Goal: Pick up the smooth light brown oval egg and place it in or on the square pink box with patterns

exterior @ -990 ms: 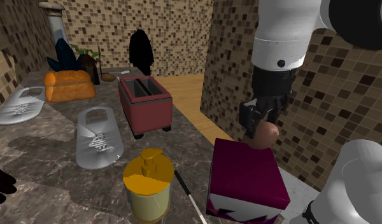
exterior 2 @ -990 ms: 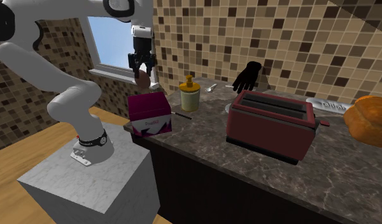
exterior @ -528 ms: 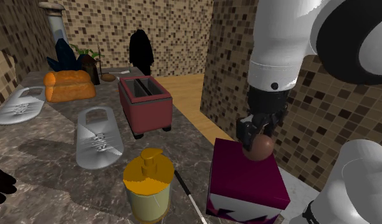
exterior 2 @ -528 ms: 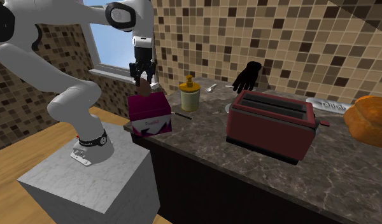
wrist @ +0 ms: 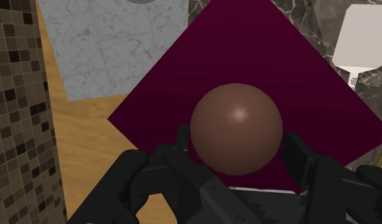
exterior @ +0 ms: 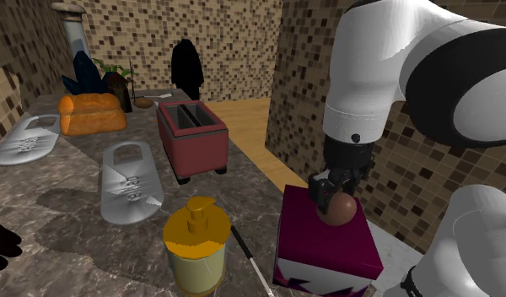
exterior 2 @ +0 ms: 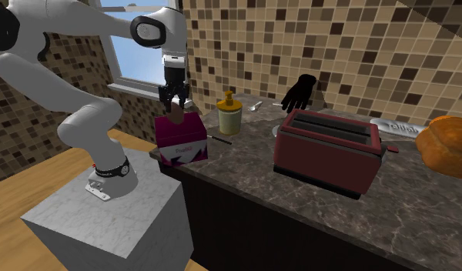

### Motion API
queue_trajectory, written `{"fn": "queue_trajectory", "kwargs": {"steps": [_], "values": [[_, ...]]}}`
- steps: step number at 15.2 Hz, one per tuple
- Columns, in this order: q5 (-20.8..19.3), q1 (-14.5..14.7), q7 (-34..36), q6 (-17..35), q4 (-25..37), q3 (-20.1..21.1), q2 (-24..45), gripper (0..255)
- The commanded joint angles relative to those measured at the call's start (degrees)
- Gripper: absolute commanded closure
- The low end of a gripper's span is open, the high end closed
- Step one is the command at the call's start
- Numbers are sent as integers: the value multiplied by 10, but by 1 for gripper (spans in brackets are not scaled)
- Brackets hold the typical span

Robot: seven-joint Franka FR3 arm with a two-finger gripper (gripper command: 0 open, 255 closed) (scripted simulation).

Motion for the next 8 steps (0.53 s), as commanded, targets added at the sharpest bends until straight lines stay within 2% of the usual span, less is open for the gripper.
{"fn": "queue_trajectory", "kwargs": {"steps": [1,6,7,8], "values": [[0,0,0,3,-4,0,2,255],[0,0,0,3,-4,0,2,255],[0,0,0,3,-4,1,2,0],[0,0,0,3,-4,1,2,0]]}}
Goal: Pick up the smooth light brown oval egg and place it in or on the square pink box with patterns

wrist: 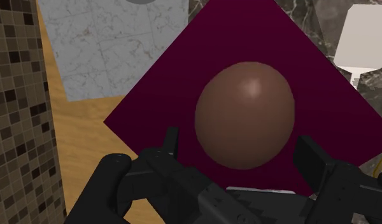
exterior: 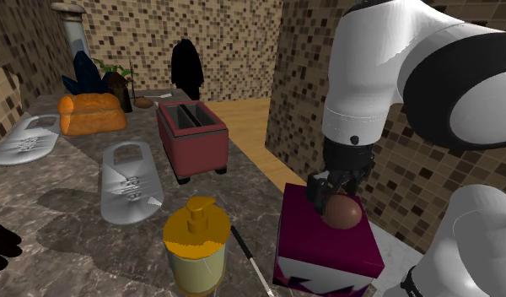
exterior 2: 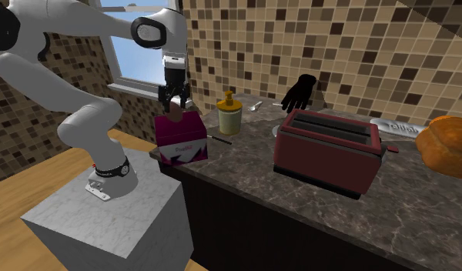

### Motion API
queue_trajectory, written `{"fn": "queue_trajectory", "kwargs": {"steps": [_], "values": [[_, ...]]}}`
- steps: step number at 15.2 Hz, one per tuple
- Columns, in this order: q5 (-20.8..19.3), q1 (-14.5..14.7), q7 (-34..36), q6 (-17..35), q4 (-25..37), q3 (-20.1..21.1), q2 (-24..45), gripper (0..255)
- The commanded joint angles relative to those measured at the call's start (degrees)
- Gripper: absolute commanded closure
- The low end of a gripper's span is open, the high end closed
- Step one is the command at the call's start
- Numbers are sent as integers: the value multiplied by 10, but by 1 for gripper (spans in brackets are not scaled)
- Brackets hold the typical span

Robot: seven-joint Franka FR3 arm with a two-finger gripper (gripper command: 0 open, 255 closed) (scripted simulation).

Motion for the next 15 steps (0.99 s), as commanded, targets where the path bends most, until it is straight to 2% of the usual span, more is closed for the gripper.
{"fn": "queue_trajectory", "kwargs": {"steps": [1,4,8,15], "values": [[0,0,0,0,0,0,0,0],[0,0,0,0,0,0,0,0],[-9,-7,3,-65,82,-5,17,0],[-9,-7,3,-65,82,-5,17,0]]}}
